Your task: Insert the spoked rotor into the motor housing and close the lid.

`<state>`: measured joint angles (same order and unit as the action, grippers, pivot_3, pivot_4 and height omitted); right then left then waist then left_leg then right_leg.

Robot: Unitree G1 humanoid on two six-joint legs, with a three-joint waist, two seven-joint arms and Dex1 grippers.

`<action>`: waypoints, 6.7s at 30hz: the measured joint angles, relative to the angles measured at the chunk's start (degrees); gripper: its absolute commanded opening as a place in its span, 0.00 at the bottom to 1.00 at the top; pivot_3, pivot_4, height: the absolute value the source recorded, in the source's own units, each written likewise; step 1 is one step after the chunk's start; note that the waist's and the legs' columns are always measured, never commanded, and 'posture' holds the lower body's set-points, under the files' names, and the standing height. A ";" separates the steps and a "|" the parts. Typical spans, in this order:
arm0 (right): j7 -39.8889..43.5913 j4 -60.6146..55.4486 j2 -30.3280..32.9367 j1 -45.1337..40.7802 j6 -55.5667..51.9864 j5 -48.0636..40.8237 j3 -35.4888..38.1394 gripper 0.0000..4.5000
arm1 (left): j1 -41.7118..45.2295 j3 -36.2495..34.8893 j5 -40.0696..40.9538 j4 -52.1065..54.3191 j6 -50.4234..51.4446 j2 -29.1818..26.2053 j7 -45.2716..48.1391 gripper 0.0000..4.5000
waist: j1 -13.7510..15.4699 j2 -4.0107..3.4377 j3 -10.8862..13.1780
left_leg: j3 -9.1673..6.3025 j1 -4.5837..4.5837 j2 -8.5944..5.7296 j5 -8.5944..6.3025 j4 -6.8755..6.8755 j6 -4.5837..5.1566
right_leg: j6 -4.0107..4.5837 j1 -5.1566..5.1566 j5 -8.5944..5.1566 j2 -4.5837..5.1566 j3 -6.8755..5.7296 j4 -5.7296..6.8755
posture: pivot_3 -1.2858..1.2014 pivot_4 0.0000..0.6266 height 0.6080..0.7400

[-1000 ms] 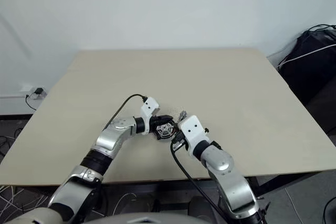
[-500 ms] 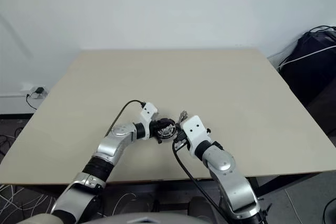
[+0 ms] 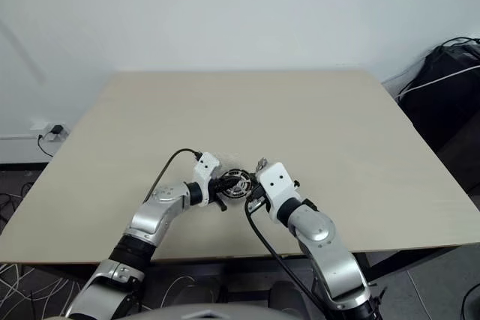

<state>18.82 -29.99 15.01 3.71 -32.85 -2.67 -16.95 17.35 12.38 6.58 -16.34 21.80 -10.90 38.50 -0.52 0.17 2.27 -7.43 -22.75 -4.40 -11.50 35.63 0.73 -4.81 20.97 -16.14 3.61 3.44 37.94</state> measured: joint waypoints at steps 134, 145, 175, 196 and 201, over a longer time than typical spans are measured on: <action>17.54 47.63 -4.95 -24.25 17.40 -0.71 -3.82 0.99 | -37.99 -4.05 6.04 24.05 -27.34 -2.76 -5.88 0.00 | -0.41 -0.61 -0.12 | 0.14 0.08 0.01 -0.05 -0.33 -0.06 | 0.62 0.16 -0.29 0.02 0.15 -0.03 | 0.52 0.00 1.00; 17.60 50.04 -4.92 -25.16 15.36 -0.07 -2.49 0.87 | -38.43 -4.05 6.42 24.33 -27.34 -2.75 -6.02 0.00 | -0.31 -0.63 -0.13 | 0.15 0.10 0.02 -0.05 -0.33 -0.06 | 0.77 0.15 -0.20 0.00 0.16 -0.02 | 0.52 0.00 1.00; 13.74 45.20 -5.58 -25.26 8.78 3.83 -4.12 0.72 | -38.48 -3.95 7.09 25.32 -26.08 -2.92 -5.97 0.00 | -0.13 -0.72 -0.21 | 0.14 0.12 0.00 -0.04 -0.29 -0.07 | 0.62 0.12 -0.29 0.01 0.16 0.00 | 0.52 0.00 1.00; 14.38 43.73 -4.44 -24.98 4.41 2.30 -2.84 0.72 | -38.52 -3.87 7.06 25.41 -24.28 -3.22 -6.00 0.00 | 0.39 -0.89 -0.38 | 0.13 0.11 -0.07 -0.05 -0.27 -0.06 | 0.62 0.07 -0.30 0.09 0.15 -0.03 | 0.52 0.00 1.00; 13.79 43.39 -4.30 -24.65 4.42 2.35 -2.90 0.72 | -37.04 -5.37 6.96 25.41 -21.78 -0.74 -11.05 0.00 | 0.71 -0.87 -0.40 | 0.09 0.11 -0.07 -0.04 -0.23 -0.06 | 0.59 0.05 -0.30 0.08 0.11 -0.01 | 0.52 0.00 1.00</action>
<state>32.61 13.40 10.71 -20.94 -28.43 -0.32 -19.85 -19.68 7.01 13.54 9.07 0.02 -11.64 27.44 0.18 -0.71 1.87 -7.34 -22.63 -4.47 -11.54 35.40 0.67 -4.22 21.02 -16.44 3.70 3.55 37.93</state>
